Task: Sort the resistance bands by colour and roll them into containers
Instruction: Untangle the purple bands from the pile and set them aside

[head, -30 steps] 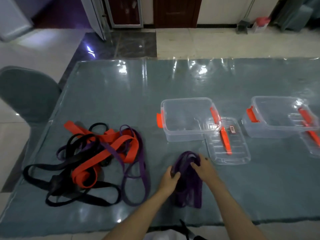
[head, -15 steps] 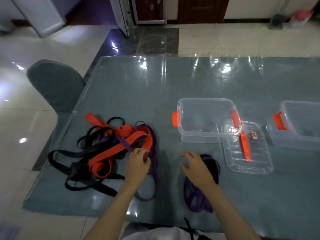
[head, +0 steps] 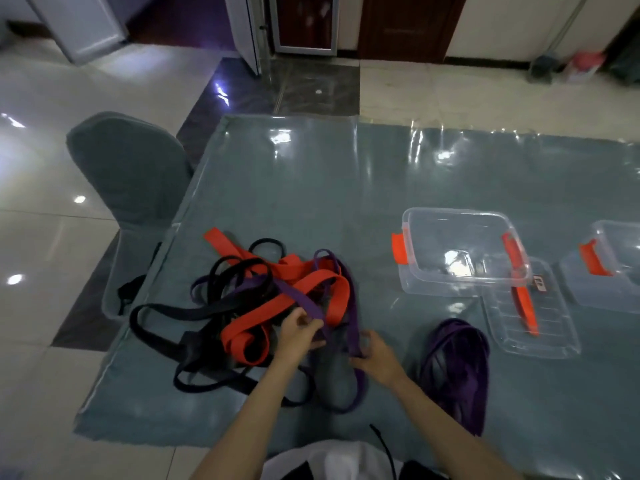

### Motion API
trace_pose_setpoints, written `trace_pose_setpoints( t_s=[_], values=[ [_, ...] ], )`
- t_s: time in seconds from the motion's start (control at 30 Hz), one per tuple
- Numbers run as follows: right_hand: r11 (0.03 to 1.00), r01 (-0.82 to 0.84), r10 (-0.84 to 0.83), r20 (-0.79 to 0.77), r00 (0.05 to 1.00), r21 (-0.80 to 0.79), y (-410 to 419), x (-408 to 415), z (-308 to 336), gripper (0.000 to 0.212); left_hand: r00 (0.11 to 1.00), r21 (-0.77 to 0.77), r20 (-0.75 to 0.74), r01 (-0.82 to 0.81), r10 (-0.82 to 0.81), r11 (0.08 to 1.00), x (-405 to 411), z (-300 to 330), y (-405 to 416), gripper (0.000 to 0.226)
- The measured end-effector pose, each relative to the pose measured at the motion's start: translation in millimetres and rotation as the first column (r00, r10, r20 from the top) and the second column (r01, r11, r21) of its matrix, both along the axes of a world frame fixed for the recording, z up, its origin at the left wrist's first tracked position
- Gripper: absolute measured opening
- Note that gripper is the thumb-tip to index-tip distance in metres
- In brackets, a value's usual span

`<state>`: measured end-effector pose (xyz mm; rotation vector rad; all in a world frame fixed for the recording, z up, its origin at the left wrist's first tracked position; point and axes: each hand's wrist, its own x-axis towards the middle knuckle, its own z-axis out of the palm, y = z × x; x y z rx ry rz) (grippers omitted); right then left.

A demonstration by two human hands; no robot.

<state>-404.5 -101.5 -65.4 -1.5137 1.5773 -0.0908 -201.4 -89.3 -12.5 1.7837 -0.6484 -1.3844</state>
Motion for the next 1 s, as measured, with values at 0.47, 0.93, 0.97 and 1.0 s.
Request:
trace_pose_setpoints(
  t_s=[0.47,0.93,0.97,1.0],
  values=[
    [0.507,0.862,-0.768,0.468,0.437,0.027,37.9,40.5,1.6,0.031,0.996,-0.176,0.039,0.080,-0.075,0.981,113.4,32.1,-9.3,0.008],
    [0.875,0.422,-0.134,0.720,0.681,-0.236,43.6,141.4,108.8,0.035,0.931,-0.068,-0.365,-0.035,0.008,0.997,76.4,54.9,3.6,0.024],
    [0.890,0.411,-0.143,0.733,0.666,-0.200,45.5,141.7,107.1,0.029,0.923,-0.077,-0.379,-0.100,0.063,0.992,81.3,53.8,0.7,0.020],
    [0.891,0.420,-0.164,0.739,0.653,-0.173,46.2,140.8,105.0,0.021,0.917,-0.098,-0.389,-0.137,0.088,0.986,88.1,56.3,-1.6,0.015]
  ],
)
